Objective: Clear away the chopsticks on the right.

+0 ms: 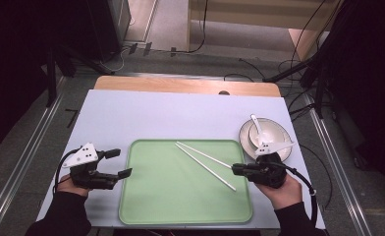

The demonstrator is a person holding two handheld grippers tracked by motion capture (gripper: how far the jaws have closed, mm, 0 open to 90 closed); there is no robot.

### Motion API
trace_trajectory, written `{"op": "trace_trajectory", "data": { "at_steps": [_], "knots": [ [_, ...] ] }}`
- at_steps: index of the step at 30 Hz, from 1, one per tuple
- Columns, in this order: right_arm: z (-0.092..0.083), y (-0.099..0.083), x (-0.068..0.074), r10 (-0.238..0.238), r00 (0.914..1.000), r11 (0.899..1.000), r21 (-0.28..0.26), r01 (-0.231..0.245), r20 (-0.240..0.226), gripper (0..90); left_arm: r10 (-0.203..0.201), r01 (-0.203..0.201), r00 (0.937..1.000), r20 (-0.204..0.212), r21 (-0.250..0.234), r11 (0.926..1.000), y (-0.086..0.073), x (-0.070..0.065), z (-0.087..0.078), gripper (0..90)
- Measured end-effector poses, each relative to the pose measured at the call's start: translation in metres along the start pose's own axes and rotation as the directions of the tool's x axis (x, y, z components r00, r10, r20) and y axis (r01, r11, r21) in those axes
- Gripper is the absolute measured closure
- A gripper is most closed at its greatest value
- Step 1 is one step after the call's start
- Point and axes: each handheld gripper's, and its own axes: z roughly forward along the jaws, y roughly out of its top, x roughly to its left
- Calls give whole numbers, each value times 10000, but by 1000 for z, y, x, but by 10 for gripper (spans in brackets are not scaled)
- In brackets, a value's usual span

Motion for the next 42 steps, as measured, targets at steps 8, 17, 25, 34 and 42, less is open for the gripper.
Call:
{"op": "trace_trajectory", "data": {
  "at_steps": [8,17,25,34,42],
  "knots": [
    [15,-3,4,18,9999,9992,405,-13,-120,849,0,0,10000,-15,-2,10000,0,0,0,199],
    [37,-11,12,-313,9995,9954,906,313,-19,845,27,-27,10000,76,-2,10000,2,1,3,199],
    [50,-17,17,-411,9991,9911,1259,423,-121,843,12,-12,9998,196,11,10000,4,2,8,199],
    [66,-22,21,-639,9979,9822,1762,648,-112,840,21,-20,9997,230,-34,10000,5,3,10,198],
    [73,-26,15,-815,9967,9759,2028,807,-45,838,12,-12,9997,223,-3,10000,5,3,10,198]
  ]
}}
